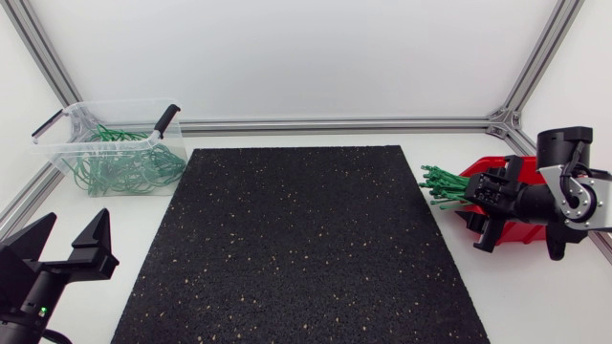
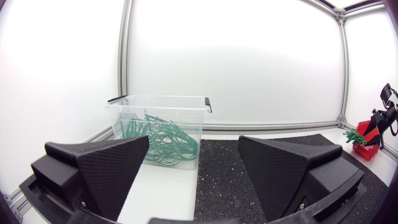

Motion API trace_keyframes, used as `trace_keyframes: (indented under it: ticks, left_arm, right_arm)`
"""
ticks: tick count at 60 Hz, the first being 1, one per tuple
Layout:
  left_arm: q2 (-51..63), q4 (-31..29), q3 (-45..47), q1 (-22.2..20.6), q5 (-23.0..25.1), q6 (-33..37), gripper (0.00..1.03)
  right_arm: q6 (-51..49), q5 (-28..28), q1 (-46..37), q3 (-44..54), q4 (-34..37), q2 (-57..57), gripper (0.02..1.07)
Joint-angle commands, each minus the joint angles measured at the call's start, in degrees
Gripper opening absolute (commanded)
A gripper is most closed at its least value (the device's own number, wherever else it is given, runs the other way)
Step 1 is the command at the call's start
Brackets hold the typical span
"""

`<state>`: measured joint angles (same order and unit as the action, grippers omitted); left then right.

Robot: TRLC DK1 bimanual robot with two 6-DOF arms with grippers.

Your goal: Take a green cable tie from the red box, thread the tail through the head to close it, then place it in the transparent bin on the left.

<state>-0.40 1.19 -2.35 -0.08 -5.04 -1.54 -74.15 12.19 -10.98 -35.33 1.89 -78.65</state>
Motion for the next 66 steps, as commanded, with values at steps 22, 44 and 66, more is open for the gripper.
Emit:
trace_keyframes:
  ticks: [22, 44, 66]
  left_arm:
    - [-0.3, -1.02, 2.26, -0.01, -0.59, -1.01, 1.0]
    - [-0.3, -1.02, 2.26, -0.01, -0.59, -1.01, 1.0]
    - [-0.3, -1.19, 2.26, 0.25, -0.59, -1.01, 1.0]
  right_arm:
    - [-0.47, -1.02, 1.23, 3.25, -6.72, 0.52, 0.29]
    - [-1.35, -0.85, 1.23, 3.43, -6.99, -0.36, 0.08]
    - [-0.29, 1.7, 0.44, 0.61, 1.45, 4.47, 0.08]
